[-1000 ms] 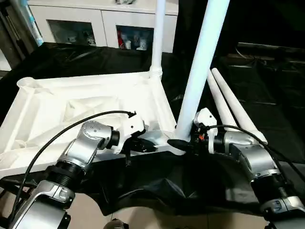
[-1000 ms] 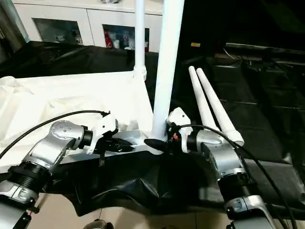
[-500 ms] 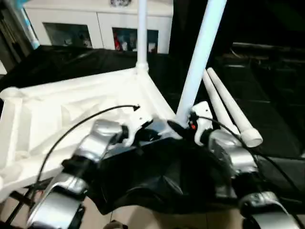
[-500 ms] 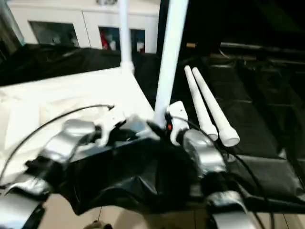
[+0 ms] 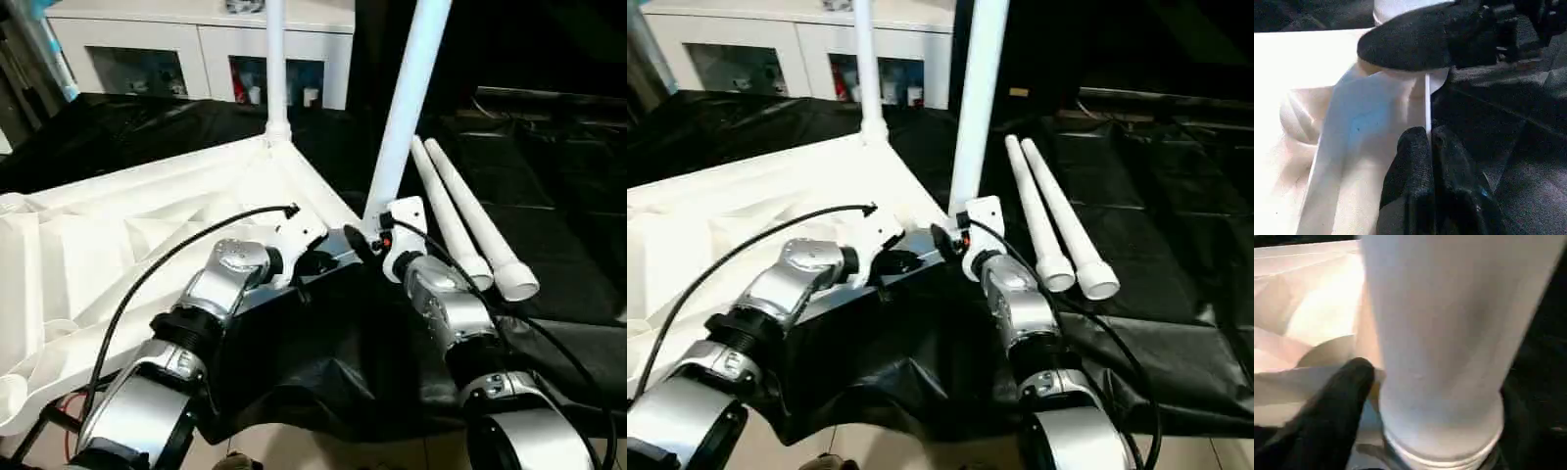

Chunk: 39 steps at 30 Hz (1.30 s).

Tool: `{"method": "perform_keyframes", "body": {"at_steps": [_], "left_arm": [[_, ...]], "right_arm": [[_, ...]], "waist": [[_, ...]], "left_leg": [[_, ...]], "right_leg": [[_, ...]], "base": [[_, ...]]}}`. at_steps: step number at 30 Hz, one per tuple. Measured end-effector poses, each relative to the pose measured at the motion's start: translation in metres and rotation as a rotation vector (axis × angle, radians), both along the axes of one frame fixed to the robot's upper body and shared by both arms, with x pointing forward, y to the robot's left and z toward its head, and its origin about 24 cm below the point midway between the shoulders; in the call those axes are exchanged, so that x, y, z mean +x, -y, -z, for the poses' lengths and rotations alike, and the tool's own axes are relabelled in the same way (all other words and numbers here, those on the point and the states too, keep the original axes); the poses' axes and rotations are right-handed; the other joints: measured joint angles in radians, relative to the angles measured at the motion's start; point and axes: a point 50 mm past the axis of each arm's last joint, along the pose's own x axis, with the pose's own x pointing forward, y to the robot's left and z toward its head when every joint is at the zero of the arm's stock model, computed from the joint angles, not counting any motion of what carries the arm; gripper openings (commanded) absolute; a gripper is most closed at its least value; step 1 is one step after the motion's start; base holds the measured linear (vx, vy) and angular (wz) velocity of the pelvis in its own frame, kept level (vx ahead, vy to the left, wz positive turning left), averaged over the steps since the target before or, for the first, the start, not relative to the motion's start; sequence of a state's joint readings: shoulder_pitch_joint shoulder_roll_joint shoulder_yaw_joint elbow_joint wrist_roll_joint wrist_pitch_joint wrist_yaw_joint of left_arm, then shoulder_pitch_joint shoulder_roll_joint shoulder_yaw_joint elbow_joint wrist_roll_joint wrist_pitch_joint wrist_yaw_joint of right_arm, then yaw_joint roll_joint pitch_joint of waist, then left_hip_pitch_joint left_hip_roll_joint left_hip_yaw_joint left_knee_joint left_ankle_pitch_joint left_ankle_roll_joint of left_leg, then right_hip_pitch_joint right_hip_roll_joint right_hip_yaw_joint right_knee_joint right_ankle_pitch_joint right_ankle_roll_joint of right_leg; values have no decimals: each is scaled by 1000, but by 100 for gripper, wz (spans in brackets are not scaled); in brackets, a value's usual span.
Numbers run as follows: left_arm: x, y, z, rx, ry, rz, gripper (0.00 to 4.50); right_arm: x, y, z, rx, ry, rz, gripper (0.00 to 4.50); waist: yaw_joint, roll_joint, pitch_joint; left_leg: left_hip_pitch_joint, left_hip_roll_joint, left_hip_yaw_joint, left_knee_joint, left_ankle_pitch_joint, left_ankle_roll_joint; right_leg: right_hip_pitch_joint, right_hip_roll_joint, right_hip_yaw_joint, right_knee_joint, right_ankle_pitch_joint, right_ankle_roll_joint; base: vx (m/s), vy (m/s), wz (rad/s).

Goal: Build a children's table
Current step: Rotate leg to tighten

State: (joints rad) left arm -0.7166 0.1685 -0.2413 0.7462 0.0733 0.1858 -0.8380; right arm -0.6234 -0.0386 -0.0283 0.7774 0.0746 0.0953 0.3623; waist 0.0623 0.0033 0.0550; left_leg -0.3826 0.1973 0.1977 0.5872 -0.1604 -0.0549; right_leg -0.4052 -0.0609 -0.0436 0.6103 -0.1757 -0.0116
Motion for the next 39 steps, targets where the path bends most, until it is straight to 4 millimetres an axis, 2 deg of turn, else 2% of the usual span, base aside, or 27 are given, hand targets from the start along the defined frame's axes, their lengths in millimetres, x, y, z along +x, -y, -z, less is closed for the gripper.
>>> {"method": "perform_keyframes", "body": {"at_steps": [1, 2, 6, 11, 17, 21, 32, 39], "left_arm": [[0, -1, 0, 0, 2, 6, 0], [-1, -4, -1, 1, 3, 18, 0], [-6, -8, -2, -7, -7, 80, 0], [-16, -23, -3, -13, -41, 173, 0], [-27, -32, -2, -11, -70, 275, 0], [-33, -40, -4, -9, -95, 321, 0], [-38, -47, -4, -13, -131, 339, 0], [-35, -39, -2, -23, -116, 305, 0]], "right_arm": [[0, 1, 0, -3, 1, -21, 399], [-1, 3, -1, -7, 2, -55, 429], [-4, 12, -5, -56, 17, -182, 445], [-19, 25, -7, -111, 13, -405, 445], [-28, 40, -16, -104, -7, -553, 445], [-34, 43, -18, -86, -30, -628, 445], [-44, 38, -15, -68, -64, -705, 344], [-45, 34, -9, -35, -56, -635, 290]], "waist": [[0, 0, 0], [-1, 0, 0], [0, 0, 0], [7, 0, 0], [26, -1, 1], [29, -2, 1], [28, -3, 2], [28, -3, 2]], "left_leg": [[0, 0, 0, 0, 0, 0], [0, 0, 0, -1, 0, 0], [-1, 0, 0, -1, 0, 0], [-2, 0, 1, -1, 0, 0], [-2, 1, 1, 0, 0, 0], [-2, 1, 1, 0, 0, 0], [-2, 1, 1, 0, 0, 0], [-1, 1, 1, 1, 0, 0]], "right_leg": [[0, 0, 0, 0, 0, 0], [-1, 0, 0, 0, 0, 0], [-1, 0, 0, 0, -2, 2], [-1, 0, 0, -1, -3, 2], [-1, 0, 0, 0, -3, 2], [-1, 0, 0, 0, -3, 2], [-1, 0, 0, 0, -4, 3], [-1, 0, 0, 0, -3, 2]], "base": [[0, 0, 0], [0, 0, 0], [0, 0, 0], [0, 0, 0], [0, 0, 0], [0, 0, 0], [0, 0, 0], [0, 0, 0]]}}
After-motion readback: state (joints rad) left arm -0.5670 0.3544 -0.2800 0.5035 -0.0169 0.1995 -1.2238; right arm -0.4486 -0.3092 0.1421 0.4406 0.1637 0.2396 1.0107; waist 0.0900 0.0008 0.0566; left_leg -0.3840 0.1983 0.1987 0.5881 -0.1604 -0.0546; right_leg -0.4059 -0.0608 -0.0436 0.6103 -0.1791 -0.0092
